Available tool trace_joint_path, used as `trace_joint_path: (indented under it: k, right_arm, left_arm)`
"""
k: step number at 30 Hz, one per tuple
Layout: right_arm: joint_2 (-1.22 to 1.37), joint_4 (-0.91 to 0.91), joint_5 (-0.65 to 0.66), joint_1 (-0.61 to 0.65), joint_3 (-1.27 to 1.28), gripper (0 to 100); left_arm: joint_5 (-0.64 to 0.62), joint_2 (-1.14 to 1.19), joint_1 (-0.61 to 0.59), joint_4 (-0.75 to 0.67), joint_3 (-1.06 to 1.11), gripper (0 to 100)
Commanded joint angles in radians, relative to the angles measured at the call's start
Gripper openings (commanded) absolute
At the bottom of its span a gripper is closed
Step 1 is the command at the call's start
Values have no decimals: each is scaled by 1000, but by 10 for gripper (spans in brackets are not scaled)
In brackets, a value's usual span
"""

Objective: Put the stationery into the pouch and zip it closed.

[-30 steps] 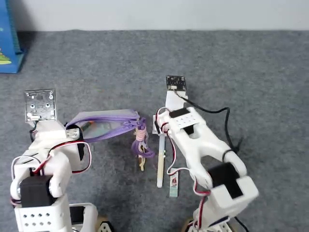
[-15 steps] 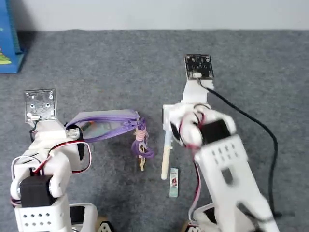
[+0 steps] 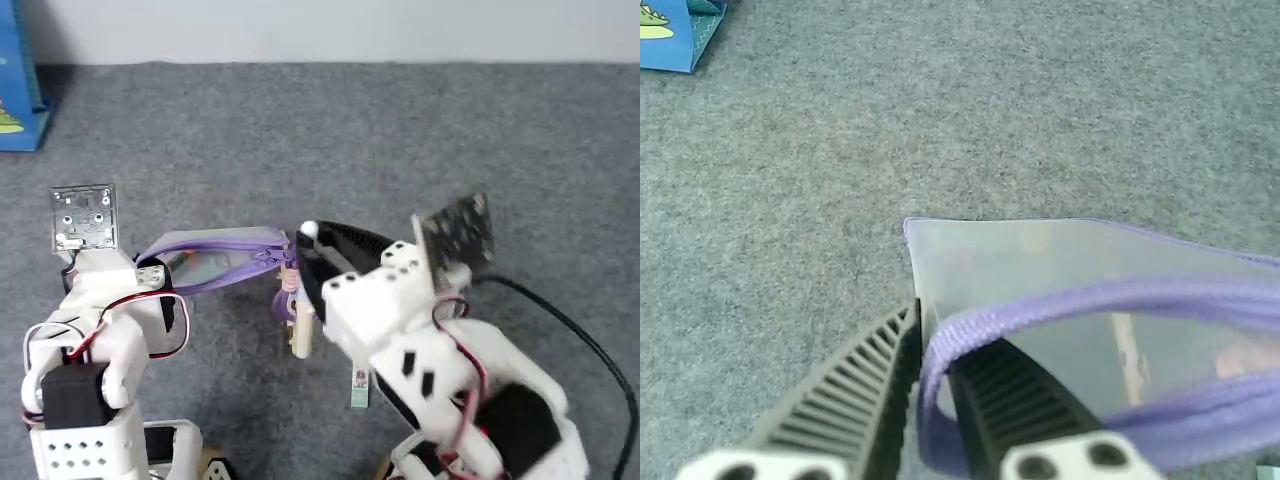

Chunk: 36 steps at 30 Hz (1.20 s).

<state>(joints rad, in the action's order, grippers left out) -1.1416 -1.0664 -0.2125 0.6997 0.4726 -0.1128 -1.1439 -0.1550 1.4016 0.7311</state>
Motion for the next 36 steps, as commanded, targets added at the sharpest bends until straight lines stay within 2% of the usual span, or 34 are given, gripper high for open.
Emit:
trace_joint_path:
  k: [1, 8, 11, 15, 24, 27, 30, 34, 36]
  right_arm:
    - [-50, 101, 12, 79, -52, 8]
    - [-48, 372, 38, 160, -8, 8]
    - [-48, 535, 101, 162, 55, 8]
    - [-48, 710, 123, 157, 166, 8]
    - [-54, 1003, 341, 159, 502, 8]
    - [-59, 1010, 402, 160, 559, 8]
    - [-59, 924, 407, 171, 535, 24]
    - [-59, 753, 405, 220, 462, 169]
    - [-59, 682, 391, 229, 417, 209]
  left_arm:
    - [-6, 0, 3, 12, -10, 11]
    - [-6, 0, 3, 12, -8, 11]
    - [-6, 0, 3, 12, -8, 11]
    - [-6, 0, 3, 12, -8, 11]
    - [-6, 0, 3, 12, -8, 11]
    - [-6, 0, 3, 11, -8, 11]
    - [-6, 0, 3, 11, -8, 11]
    - [-6, 0, 3, 11, -8, 11]
    - [-6, 0, 2, 11, -8, 11]
